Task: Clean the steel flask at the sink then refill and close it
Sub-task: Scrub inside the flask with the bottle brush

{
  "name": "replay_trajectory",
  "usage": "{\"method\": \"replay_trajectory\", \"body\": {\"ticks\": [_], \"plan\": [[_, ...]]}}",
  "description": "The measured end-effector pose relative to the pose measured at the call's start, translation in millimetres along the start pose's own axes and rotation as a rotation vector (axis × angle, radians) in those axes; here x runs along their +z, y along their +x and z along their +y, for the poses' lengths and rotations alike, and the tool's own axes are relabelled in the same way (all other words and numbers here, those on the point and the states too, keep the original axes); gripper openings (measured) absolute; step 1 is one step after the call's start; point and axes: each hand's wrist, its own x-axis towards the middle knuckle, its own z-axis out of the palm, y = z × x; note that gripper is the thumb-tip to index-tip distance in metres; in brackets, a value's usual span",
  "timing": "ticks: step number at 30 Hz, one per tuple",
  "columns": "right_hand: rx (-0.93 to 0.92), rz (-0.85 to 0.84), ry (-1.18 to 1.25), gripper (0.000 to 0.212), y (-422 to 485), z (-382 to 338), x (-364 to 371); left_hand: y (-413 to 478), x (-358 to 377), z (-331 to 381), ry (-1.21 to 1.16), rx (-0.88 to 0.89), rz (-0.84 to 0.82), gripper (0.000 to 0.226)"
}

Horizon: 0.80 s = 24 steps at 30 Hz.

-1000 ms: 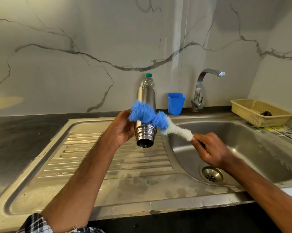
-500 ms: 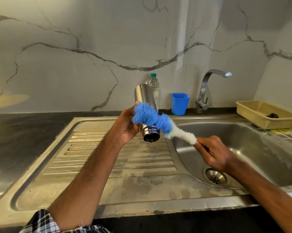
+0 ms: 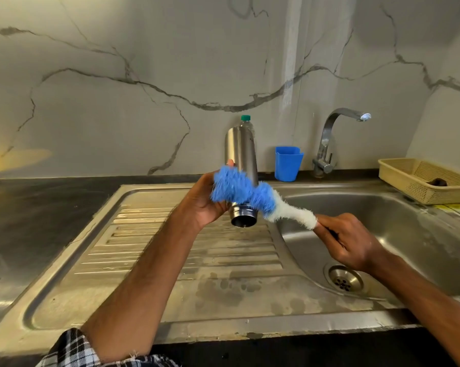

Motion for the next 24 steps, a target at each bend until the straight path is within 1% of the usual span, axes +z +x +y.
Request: {"method": "replay_trajectory", "body": {"ticks": [1,3,5,6,7,9,10,11,13,14,15,18,19,21,22,24], "plan": [[-0.004,0.003,-0.027,0.021,0.8,-0.4,0.0,-0.2,-0.8,1.3,-0.002,-0.010,-0.015,0.015],[0.061,0.048,-0.051,0.026,1.6,-1.0,-1.8,0.0,1.0,2.2,0.046,-0.023,-0.003,0.017],[0.122,0.091,-0.028,0.027,0.5,-1.8,-3.7,2.7,1.0,0.9,0.100,-0.013,0.050,0.031],[0.114,0.085,-0.018,0.027,0.1,-2.8,-4.0,3.8,0.3,-0.3,0.110,-0.019,0.058,0.036],[0.085,0.059,-0.008,0.025,-0.1,-4.2,-3.7,3.3,-0.5,-1.7,0.098,-0.020,0.046,0.033],[0.018,0.012,-0.008,0.021,-0.3,-5.1,-1.2,1.8,-3.6,-2.7,0.060,-0.012,-0.002,0.019],[0.014,0.014,-0.024,0.019,0.6,-3.9,-0.9,2.2,-4.9,-1.9,0.050,-0.012,-0.016,0.017],[0.047,0.035,-0.041,0.020,1.7,-1.9,-1.3,2.1,-4.1,-0.9,0.062,-0.009,-0.015,0.019],[0.148,0.095,-0.034,0.028,1.8,1.2,-3.2,3.9,-2.5,0.2,0.092,-0.011,0.018,0.034],[0.153,0.104,-0.024,0.030,0.7,2.1,-3.8,4.6,-1.6,-0.2,0.103,-0.020,0.025,0.039],[0.122,0.083,-0.009,0.029,-0.6,2.0,-3.8,4.6,-1.4,-1.2,0.101,-0.021,0.015,0.039],[0.004,0.014,0.006,0.024,-1.5,-1.8,-0.5,4.0,-3.8,-3.0,0.069,-0.012,-0.073,0.025],[0.023,0.023,-0.010,0.024,0.5,-1.3,0.1,3.8,-3.6,-3.0,0.079,-0.010,-0.077,0.027],[0.142,0.077,-0.013,0.029,3.3,0.1,-0.1,6.3,-2.2,-3.3,0.142,-0.024,-0.029,0.040],[0.172,0.096,-0.011,0.031,2.5,1.5,-0.2,6.7,-0.6,-4.0,0.161,-0.040,-0.014,0.045],[0.107,0.067,0.004,0.029,-1.3,2.4,-0.6,7.0,0.5,-7.0,0.155,-0.046,-0.008,0.046]]}}
